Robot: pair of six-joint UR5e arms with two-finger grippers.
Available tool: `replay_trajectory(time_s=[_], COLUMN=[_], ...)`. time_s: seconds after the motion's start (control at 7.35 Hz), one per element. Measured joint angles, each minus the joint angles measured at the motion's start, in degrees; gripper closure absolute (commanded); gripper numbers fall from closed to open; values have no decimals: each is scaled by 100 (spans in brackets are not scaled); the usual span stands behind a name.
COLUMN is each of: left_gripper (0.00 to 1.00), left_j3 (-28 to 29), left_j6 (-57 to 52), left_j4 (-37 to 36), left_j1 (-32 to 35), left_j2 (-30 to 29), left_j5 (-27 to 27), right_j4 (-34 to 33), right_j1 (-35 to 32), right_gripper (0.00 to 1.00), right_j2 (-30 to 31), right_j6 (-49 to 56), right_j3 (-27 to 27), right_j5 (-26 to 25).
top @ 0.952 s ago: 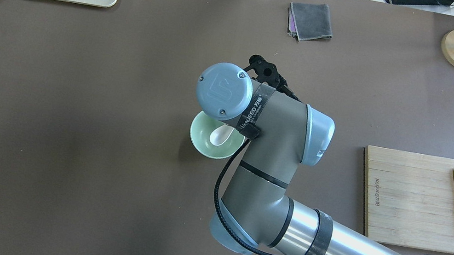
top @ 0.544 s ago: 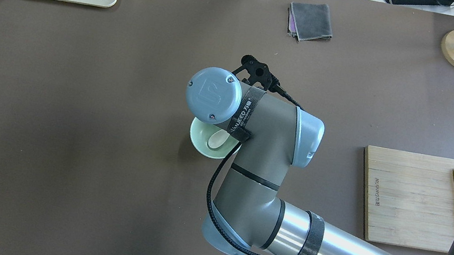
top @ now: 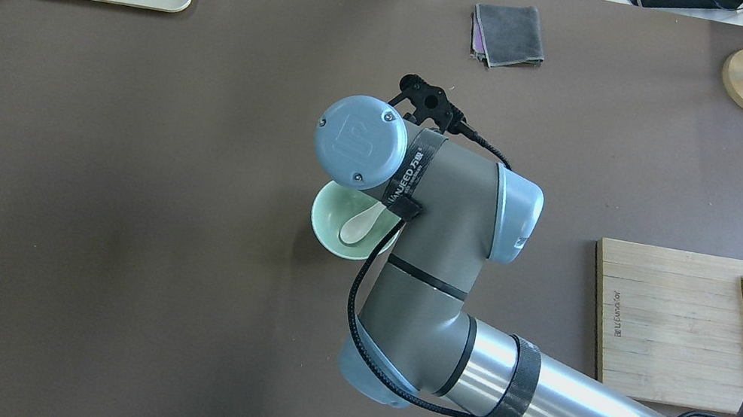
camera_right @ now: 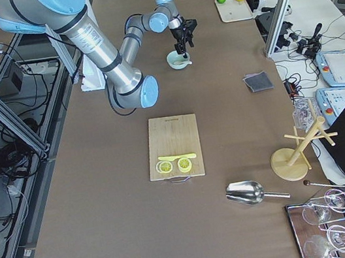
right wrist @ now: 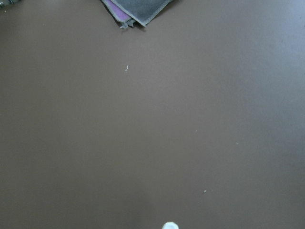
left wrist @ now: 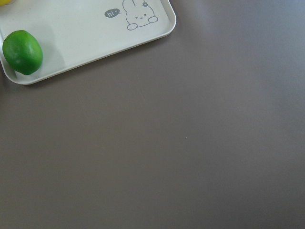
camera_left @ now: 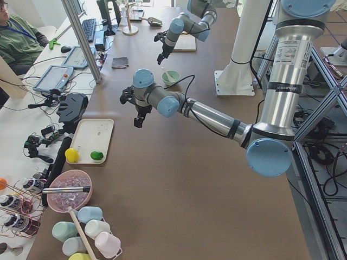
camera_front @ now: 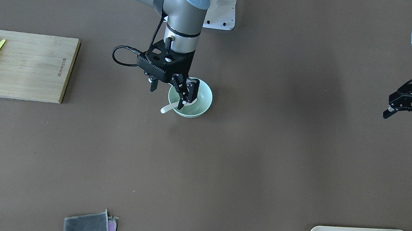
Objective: Place spoon in bowl
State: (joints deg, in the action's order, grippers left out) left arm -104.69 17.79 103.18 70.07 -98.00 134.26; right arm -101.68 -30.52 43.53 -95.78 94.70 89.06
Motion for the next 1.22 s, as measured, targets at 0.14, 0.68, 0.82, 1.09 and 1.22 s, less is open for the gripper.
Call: replay_trajectory(time_s=[0.14,0.68,0.82,1.09,1.22], left_gripper=[2,2,2,2,2], left_j3=[-22,-128,-137,-90,-33], left_j6=[-39,-1879,-2685,-3646,-3770], left_j4=[-22,-982,-1590,-2266,-2332], left_j1=[72,1117,1464,1815,1873], left_j2=[13,406,433,658,900], left_j5=[1,12,10,-26,-30], right_j4=[25,58,56,56,56], right_j1=[-281,-1774,-2249,-3340,-3929], right_gripper=[0,0,0,0,0], right_j2=[332,2086,2573,3451,3881], right_j6=[635,4003,5013,6973,7897], right_j3=[276,1413,1597,1741,1747], right_j5=[309,1727,2093,2907,3355])
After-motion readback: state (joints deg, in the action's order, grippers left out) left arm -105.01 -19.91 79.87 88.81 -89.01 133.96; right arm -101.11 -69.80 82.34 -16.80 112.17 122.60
